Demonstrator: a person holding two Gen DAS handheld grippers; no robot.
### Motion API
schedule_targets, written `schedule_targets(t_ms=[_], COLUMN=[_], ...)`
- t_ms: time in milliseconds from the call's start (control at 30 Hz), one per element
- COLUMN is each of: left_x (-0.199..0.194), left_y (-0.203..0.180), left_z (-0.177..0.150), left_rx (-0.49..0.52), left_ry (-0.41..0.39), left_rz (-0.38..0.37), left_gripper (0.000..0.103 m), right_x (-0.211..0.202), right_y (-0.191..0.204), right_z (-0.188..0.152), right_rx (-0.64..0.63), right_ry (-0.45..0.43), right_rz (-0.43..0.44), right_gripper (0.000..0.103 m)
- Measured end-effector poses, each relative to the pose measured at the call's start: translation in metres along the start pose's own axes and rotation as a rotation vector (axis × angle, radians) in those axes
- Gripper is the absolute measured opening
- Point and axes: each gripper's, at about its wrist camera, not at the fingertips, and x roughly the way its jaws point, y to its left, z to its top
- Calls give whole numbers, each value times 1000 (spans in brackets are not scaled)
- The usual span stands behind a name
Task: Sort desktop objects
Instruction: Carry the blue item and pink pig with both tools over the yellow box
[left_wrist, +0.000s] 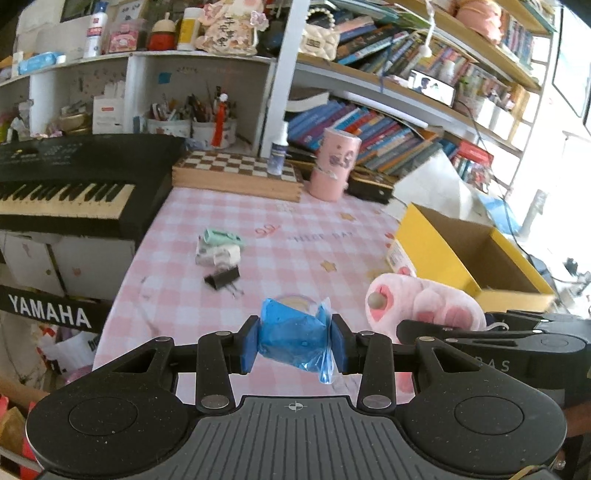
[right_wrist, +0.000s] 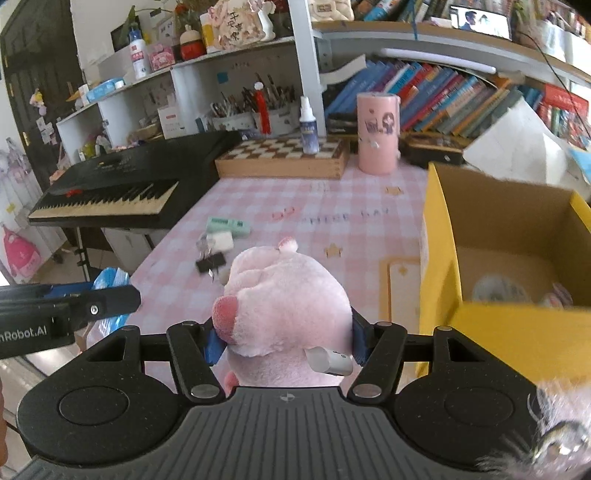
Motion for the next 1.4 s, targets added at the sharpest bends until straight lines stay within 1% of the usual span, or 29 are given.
schedule_targets(t_ms=[100,233,367,500,600,733,1067,1267,1400], left_x=[-7,-13,-17,-23,-24,-21,-10,-1,7], left_y=[-4,-16,-32,-45,-52,-60,-88,-109,-128], left_z=[-11,-22,-29,-29,-31,-33,-23,-11,4], left_rx=[14,57,107,150,164,175,249,282,295], left_ry=[21,40,46,32,31,41,22,-15,-55], left_rz=[-34,-101,-168,-215,-242,-272,-331,-364,-393], left_gripper=[38,38,38,37,37,37,37,37,37], right_x=[-17,-39,-61,-81,-91,-98,-111,-114,-122], right_y=[5,4,-7,-21,-28,-31,-53,-71,-83], right_z=[-18,-41,-63,-76,-81,-87,-90,-84,-75], right_rx=[22,68,135,218,256,270,336,353,332], right_ry=[2,8,13,8,-1,5,-24,-39,-91], right_rz=[-28,-86,-163,-236,-276,-302,-375,-404,-429], right_gripper=[60,60,60,60,60,60,60,60,60])
